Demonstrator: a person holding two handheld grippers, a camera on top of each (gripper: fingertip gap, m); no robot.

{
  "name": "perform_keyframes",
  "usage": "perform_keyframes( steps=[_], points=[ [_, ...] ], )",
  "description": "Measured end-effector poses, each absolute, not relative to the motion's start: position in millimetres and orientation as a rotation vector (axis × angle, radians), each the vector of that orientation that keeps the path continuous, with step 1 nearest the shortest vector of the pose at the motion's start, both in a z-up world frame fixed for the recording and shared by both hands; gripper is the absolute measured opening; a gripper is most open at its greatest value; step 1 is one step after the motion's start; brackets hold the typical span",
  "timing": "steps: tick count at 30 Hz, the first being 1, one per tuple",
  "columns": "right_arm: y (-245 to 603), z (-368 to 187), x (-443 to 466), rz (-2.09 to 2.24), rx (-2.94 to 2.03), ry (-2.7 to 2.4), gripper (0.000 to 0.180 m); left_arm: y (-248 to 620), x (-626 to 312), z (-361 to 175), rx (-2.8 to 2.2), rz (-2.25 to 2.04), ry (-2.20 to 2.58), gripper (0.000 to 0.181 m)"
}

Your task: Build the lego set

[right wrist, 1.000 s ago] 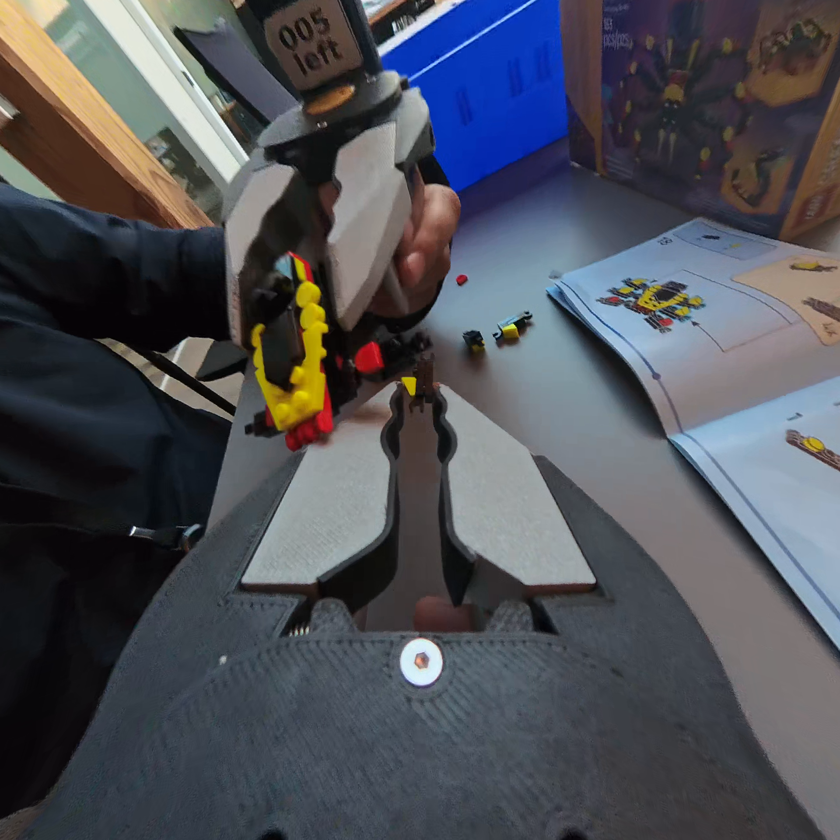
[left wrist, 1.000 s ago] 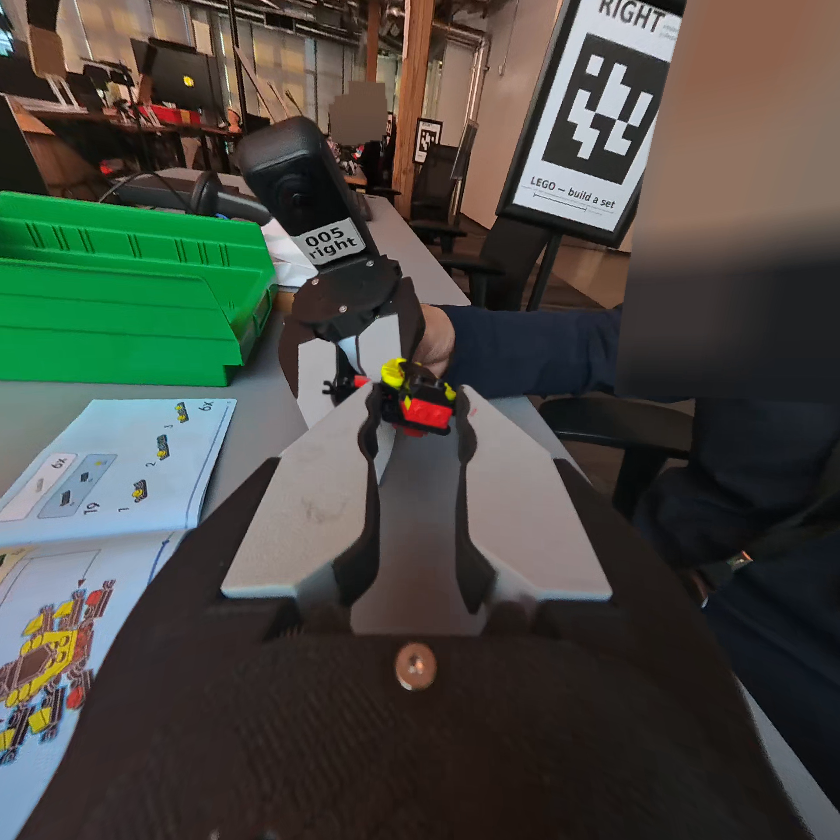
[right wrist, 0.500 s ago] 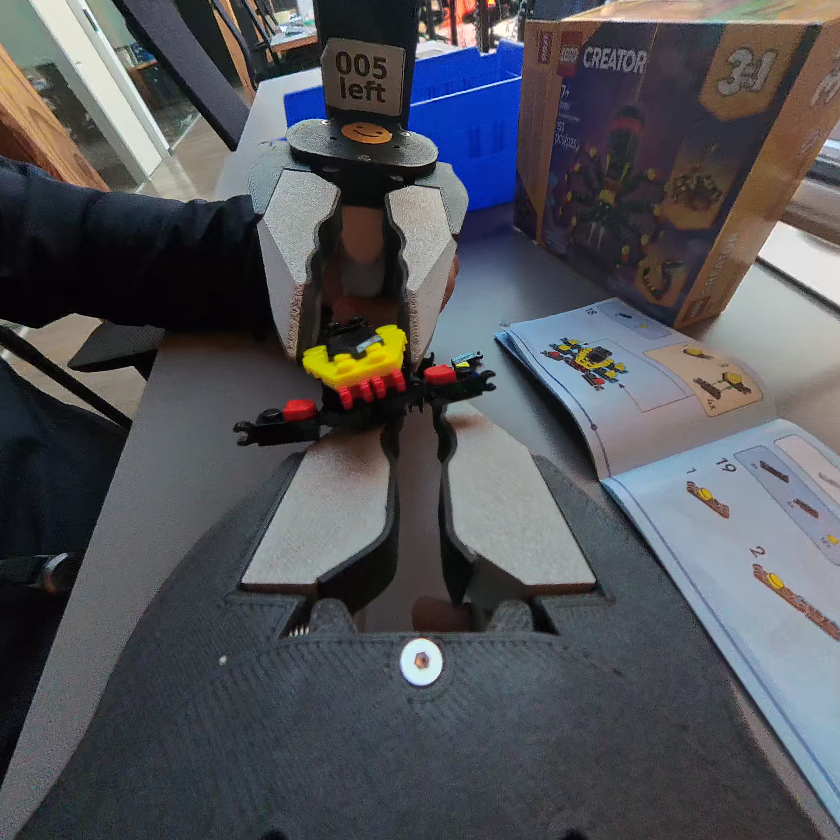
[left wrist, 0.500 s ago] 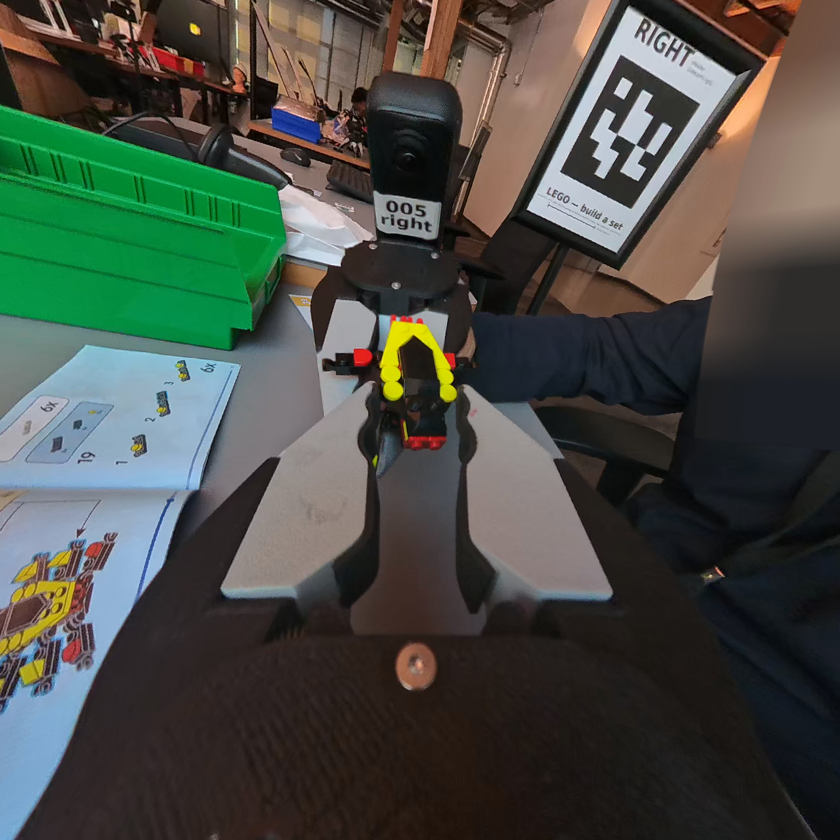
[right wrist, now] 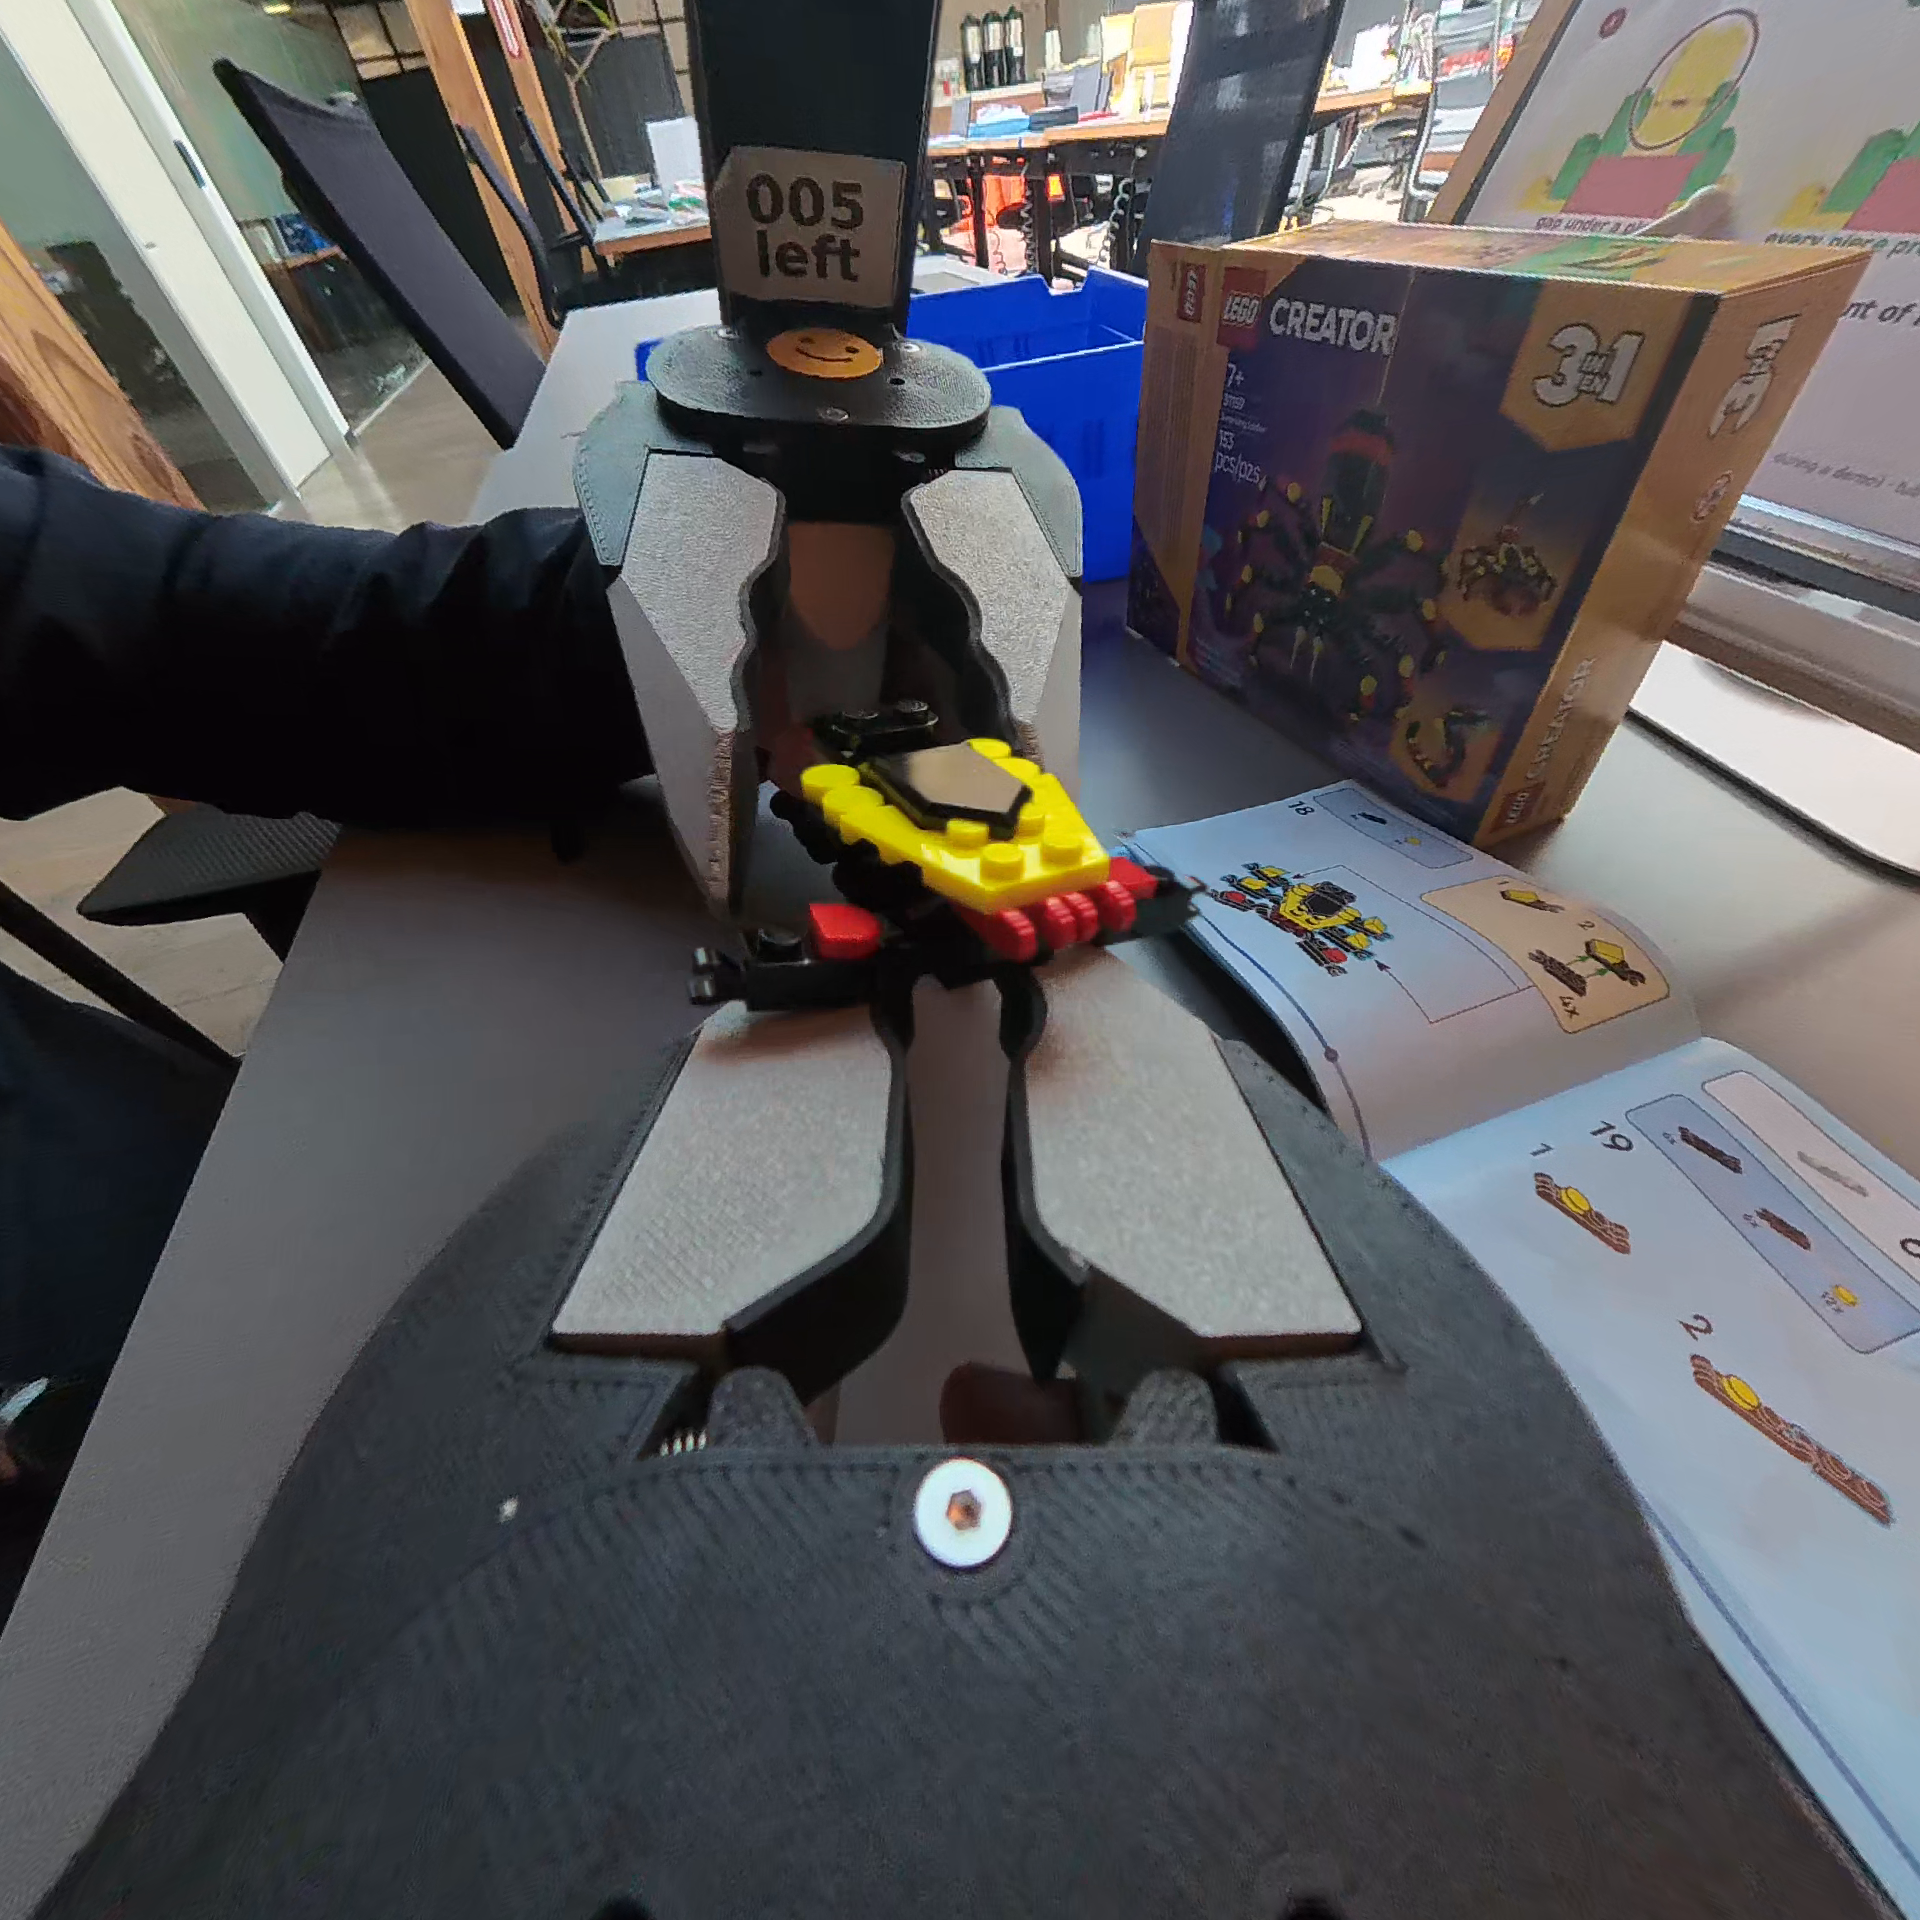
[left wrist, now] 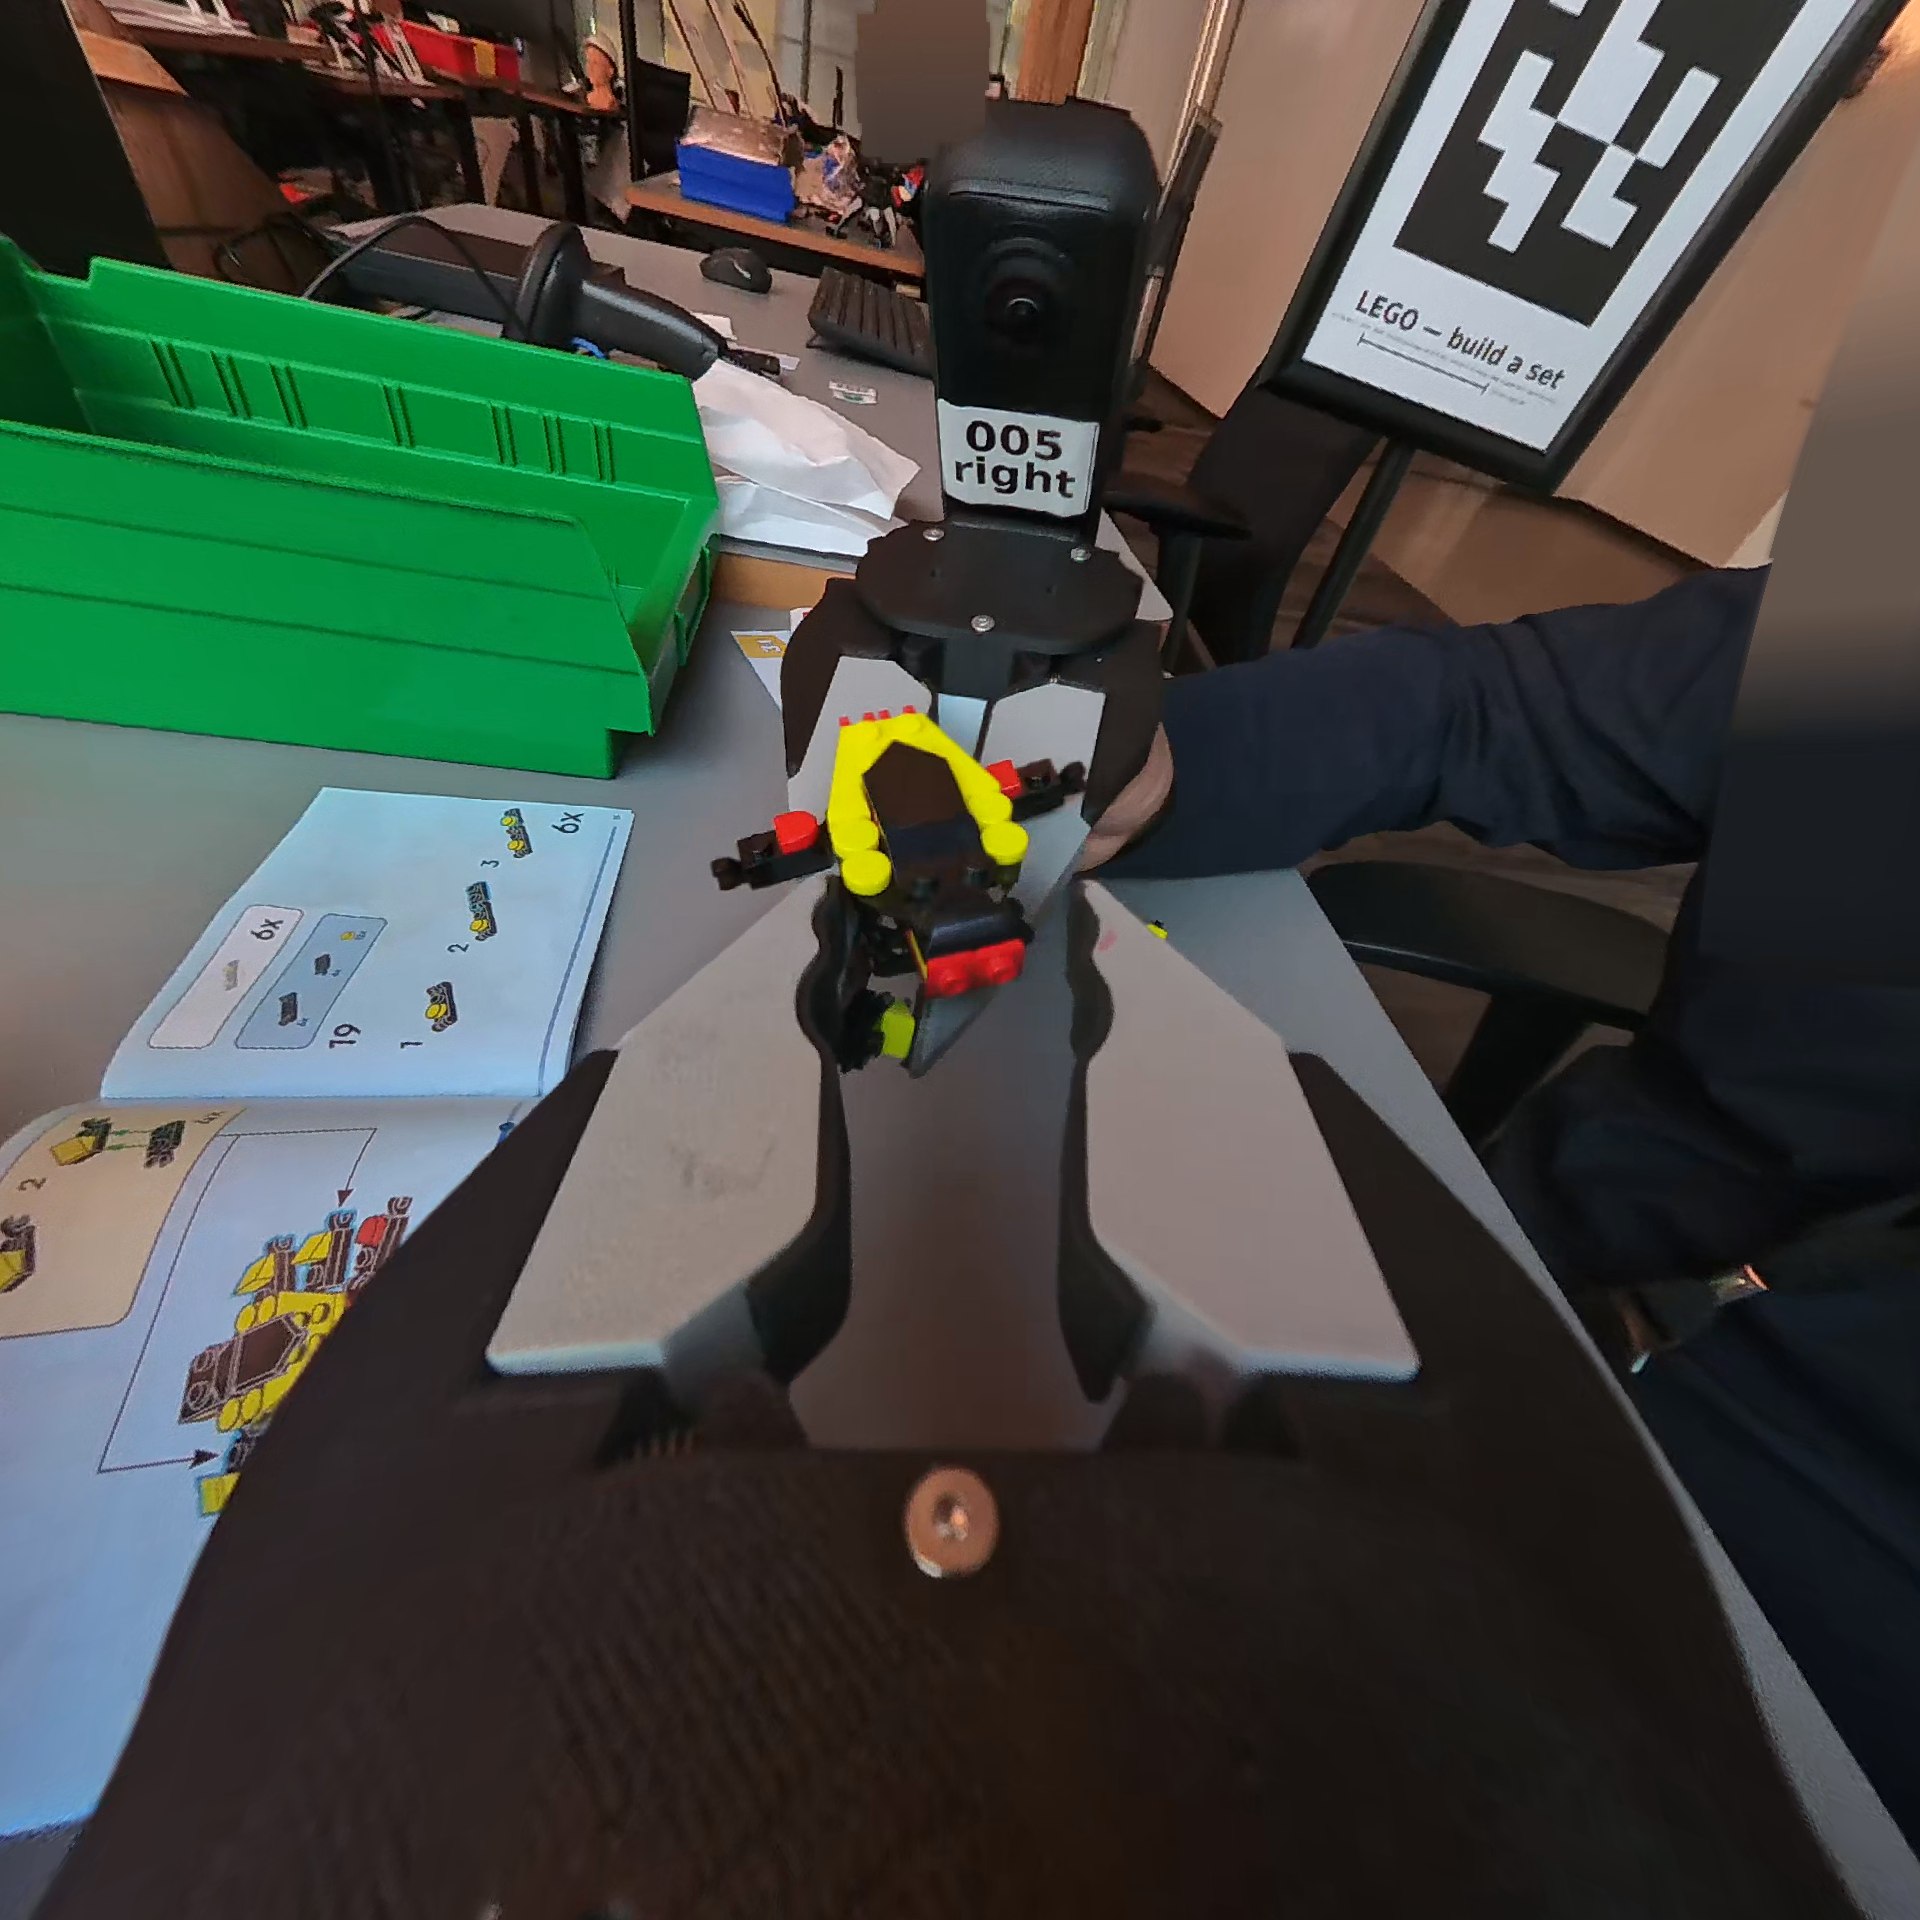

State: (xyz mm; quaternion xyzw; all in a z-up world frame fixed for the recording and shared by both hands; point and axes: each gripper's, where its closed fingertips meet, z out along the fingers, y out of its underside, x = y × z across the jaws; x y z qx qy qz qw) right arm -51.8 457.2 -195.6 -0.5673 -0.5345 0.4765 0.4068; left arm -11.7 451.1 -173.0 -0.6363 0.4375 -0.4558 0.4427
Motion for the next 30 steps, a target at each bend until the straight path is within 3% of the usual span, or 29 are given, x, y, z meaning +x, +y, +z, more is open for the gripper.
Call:
perform_keyframes(
  steps=[5,7,16,19,22,30],
  points=[
    [460,-190,-50,1.205,-1.410,-1.315,0.009,453,-16,-175,-1.607,-1.027,1.122,0.046],
    [459,-189,-50,1.208,-1.403,-1.315,0.009,454,-16,-171,-1.586,-0.995,1.126,0.034],
    [446,-188,-53,1.236,-1.348,-1.372,0.008,437,-9,-171,-1.494,-1.028,1.452,0.030],
    [447,-180,-50,1.240,-1.310,-1.345,0.008,440,-6,-163,-1.462,-0.998,1.566,0.031],
    [453,-171,-46,1.194,-1.282,-1.304,0.008,448,-4,-161,-1.458,-0.930,1.643,0.046],
    [466,-160,-38,1.155,-1.266,-1.219,0.008,464,-8,-153,-1.462,-0.936,1.523,0.045]
  ],
)
